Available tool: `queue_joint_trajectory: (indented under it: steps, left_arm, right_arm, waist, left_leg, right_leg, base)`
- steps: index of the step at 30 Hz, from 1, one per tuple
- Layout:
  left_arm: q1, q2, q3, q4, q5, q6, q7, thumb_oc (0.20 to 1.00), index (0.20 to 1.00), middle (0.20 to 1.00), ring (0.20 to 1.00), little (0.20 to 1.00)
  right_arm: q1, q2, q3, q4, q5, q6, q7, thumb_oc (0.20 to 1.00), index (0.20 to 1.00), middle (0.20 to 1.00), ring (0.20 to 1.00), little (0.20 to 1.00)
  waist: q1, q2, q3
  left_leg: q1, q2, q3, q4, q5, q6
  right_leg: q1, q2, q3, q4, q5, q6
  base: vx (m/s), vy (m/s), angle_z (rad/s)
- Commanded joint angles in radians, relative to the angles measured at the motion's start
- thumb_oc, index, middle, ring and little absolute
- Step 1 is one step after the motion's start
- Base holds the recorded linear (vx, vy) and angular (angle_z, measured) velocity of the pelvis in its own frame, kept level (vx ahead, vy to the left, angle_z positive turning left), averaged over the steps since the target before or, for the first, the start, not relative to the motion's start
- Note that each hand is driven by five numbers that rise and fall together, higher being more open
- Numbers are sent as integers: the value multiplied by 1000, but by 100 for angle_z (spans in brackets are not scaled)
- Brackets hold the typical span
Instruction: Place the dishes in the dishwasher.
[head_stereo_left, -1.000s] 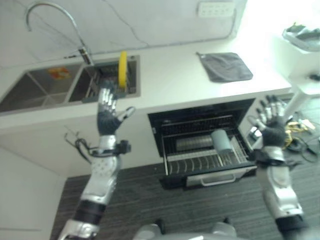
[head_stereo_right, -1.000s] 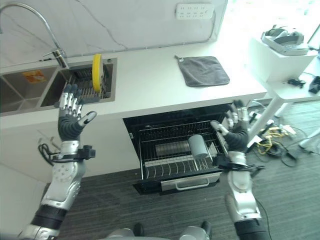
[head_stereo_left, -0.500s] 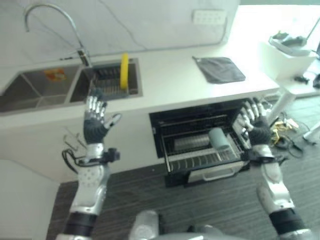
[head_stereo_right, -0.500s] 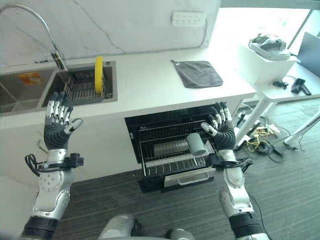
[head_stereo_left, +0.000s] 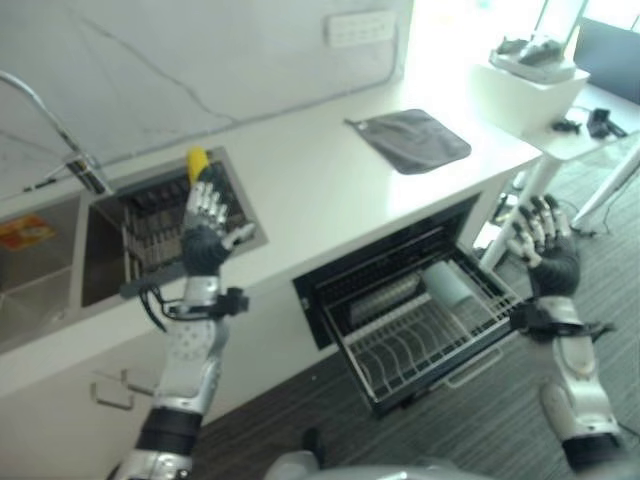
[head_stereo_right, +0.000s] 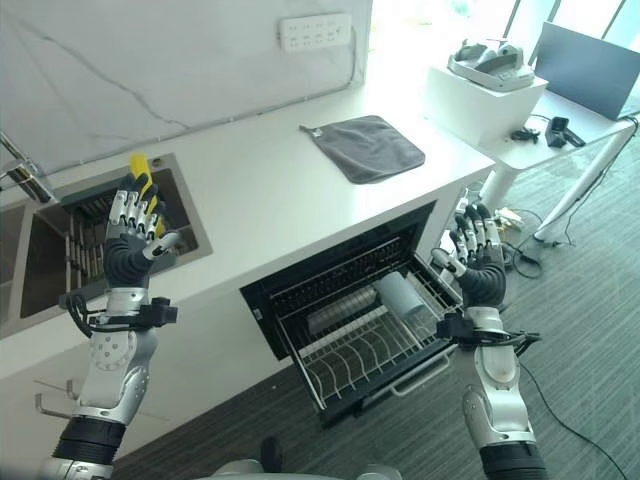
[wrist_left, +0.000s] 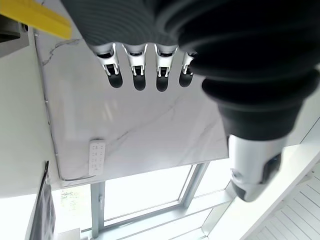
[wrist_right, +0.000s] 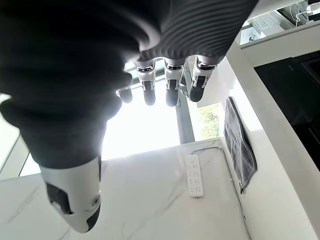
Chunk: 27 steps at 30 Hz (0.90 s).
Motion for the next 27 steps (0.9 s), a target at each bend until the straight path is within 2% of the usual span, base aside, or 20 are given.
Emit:
queue_joint_trajectory:
  steps: [1,3,5,7,9,11,14,16,17,18,19,20,21,24,27]
  left_arm:
    - [-43,36,9,-53,57,-6,24,1000,1000,1000,1000,1000]
    - [-41,52,21,-56,72,-1,45,1000,1000,1000,1000,1000]
    - [-28,62,39,-64,86,-8,53,1000,1000,1000,1000,1000]
    - [-23,69,59,-70,88,-18,38,1000,1000,1000,1000,1000]
    - [-20,72,71,-69,88,-17,42,1000,1000,1000,1000,1000]
    - [8,61,83,-62,88,-31,51,1000,1000,1000,1000,1000]
    - [31,43,86,-71,105,-24,48,1000,1000,1000,1000,1000]
    - [31,41,72,-70,87,-31,42,1000,1000,1000,1000,1000]
    - [38,39,73,-76,77,-40,39,1000,1000,1000,1000,1000]
    - [47,36,80,-78,71,-45,33,1000,1000,1000,1000,1000]
    - [60,35,85,-90,76,-42,27,1000,1000,1000,1000,1000]
    - [52,35,78,-88,72,-41,19,1000,1000,1000,1000,1000]
    - [29,37,62,-70,73,-44,27,1000,1000,1000,1000,1000]
    - [-19,34,22,-45,97,-46,56,1000,1000,1000,1000,1000]
    - [-24,48,8,-63,108,-20,81,1000,1000,1000,1000,1000]
  right_arm:
    - [-53,-35,-38,-46,34,-47,5,1000,1000,1000,1000,1000]
    - [-72,-21,-24,-49,42,-41,21,1000,1000,1000,1000,1000]
    - [-104,-9,-1,-45,36,-40,23,1000,1000,1000,1000,1000]
    - [-124,-2,17,-44,6,-57,2,1000,1000,1000,1000,1000]
    - [-129,-1,28,-35,2,-75,1,1000,1000,1000,1000,1000]
    - [-145,-6,37,-26,17,-80,-7,1000,1000,1000,1000,1000]
    - [-151,-9,30,-41,27,-62,7,1000,1000,1000,1000,1000]
    - [-152,-24,39,-53,13,-43,14,1000,1000,1000,1000,1000]
    - [-158,-30,47,-57,8,-41,11,1000,1000,1000,1000,1000]
    - [-164,-29,52,-55,4,-38,12,1000,1000,1000,1000,1000]
    - [-189,-30,61,-56,-9,-24,-3,1000,1000,1000,1000,1000]
    - [-189,-31,63,-62,-24,-28,-12,1000,1000,1000,1000,1000]
    - [-184,-37,64,-83,-42,-24,-25,1000,1000,1000,1000,1000]
    - [-170,-49,65,-109,-27,-2,-32,1000,1000,1000,1000,1000]
    - [-159,-46,67,-122,10,1,-12,1000,1000,1000,1000,1000]
  waist:
    - [14,4,-56]
    - [38,1,-57]
    - [71,4,-58]
    - [91,0,-61]
    - [98,-7,-64]
    - [99,-1,-68]
    - [92,2,-71]
    - [83,-6,-62]
    - [85,-12,-49]
    - [92,-13,-45]
    - [92,-1,-53]
    - [82,6,-56]
    - [61,13,-62]
    - [40,28,-75]
    - [52,28,-82]
  left_leg:
    - [-27,68,-45,68,-47,-10]
    - [-22,63,-2,75,-62,1]
    - [-22,65,37,69,-65,12]
    - [-40,44,40,65,-67,31]
    - [-50,30,44,73,-71,31]
    - [-42,31,42,67,-61,17]
    - [-49,39,49,76,-52,-2]
    - [-77,36,54,174,-69,-11]
    - [-106,37,15,260,-75,-19]
    - [-119,34,-28,287,-68,-23]
    - [-87,81,-40,212,-47,-39]
    - [-83,116,-8,181,-16,-54]
    - [-62,144,42,120,-15,-62]
    - [-10,159,81,13,17,-81]
    - [-9,148,52,-1,7,-78]
  right_leg:
    - [-20,64,-34,-77,87,-10]
    - [-45,53,-104,-40,113,-3]
    - [-57,58,-165,13,110,-1]
    - [-60,105,-162,45,72,-10]
    - [-53,122,-171,13,56,-28]
    - [-39,152,-166,-50,37,-60]
    - [-20,178,-162,-99,38,-81]
    - [-14,177,-157,-114,52,-93]
    - [-10,177,-136,-121,62,-100]
    - [-11,179,-115,-126,70,-102]
    - [-14,173,-108,-134,75,-93]
    - [-11,164,-124,-135,75,-89]
    - [-9,139,-149,-138,79,-76]
    - [-7,101,-186,-161,101,-41]
    - [-4,83,-205,-170,110,-25]
  base:
    - [56,184,-31]
    - [-16,108,-24]
    - [-78,59,-100]
    - [-71,-11,-88]
    - [-11,-90,-8]
    - [12,-151,-7]
    - [-11,-145,-6]
    - [-54,-110,3]
    - [-48,-41,18]
    - [-30,132,-9]
    - [-26,241,-42]
    - [-28,387,-54]
    - [-36,351,-17]
    - [-43,278,34]
    - [-40,120,19]
